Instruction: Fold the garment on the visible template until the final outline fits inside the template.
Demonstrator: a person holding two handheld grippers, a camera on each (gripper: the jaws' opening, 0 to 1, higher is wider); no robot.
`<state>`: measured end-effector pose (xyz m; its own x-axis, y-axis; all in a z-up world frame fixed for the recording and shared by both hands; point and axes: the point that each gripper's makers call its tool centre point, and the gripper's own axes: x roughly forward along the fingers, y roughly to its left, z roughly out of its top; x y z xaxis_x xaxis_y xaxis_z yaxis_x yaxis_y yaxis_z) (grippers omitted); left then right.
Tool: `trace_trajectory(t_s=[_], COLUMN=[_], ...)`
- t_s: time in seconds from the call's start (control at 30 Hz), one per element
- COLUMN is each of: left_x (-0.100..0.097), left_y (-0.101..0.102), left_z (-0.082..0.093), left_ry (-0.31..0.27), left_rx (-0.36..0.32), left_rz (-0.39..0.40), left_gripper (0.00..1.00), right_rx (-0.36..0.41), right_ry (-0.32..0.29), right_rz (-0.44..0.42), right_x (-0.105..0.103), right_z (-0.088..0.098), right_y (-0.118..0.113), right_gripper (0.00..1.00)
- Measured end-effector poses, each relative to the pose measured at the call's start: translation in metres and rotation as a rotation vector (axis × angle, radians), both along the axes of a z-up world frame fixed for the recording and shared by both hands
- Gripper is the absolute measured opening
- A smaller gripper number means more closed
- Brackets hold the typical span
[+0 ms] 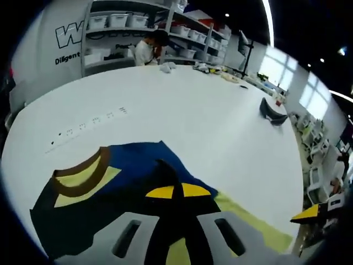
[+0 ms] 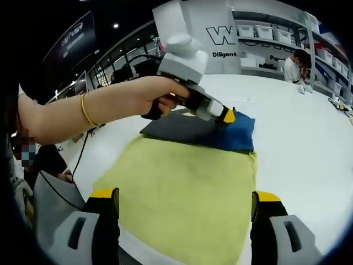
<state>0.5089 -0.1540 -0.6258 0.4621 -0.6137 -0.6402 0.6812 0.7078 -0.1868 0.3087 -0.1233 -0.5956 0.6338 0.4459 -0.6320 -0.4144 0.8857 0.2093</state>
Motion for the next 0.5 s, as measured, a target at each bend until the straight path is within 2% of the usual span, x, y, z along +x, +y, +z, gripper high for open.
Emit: trace_trajectory(t_s=[0.2,0.33,0.5], left_x=[-0.002,-0.006,-0.005], left_y=[-0.01,-0.012,0.003], left_z=[-0.005,0.0,0.017], left_ry=[0.01,-0.013,-0.046], left_rx=[-0.035,-0.044,-0.059], left_rz=[-0.011,-0.033,-0.035], left_gripper=[0.05,0.24,0.34], right_rx=[0.002,0.002,-0.002], right_ry=[0.01,0.012,0.012], right_rz=[-0.003,-0.005,-0.007], right_x=[0.0,0.001,0.004], right_z=[-0.005,-0.005,-0.005], right_y=[-0.002,-0.003,-0.003], right_gripper=[0.99,0.99,0.99])
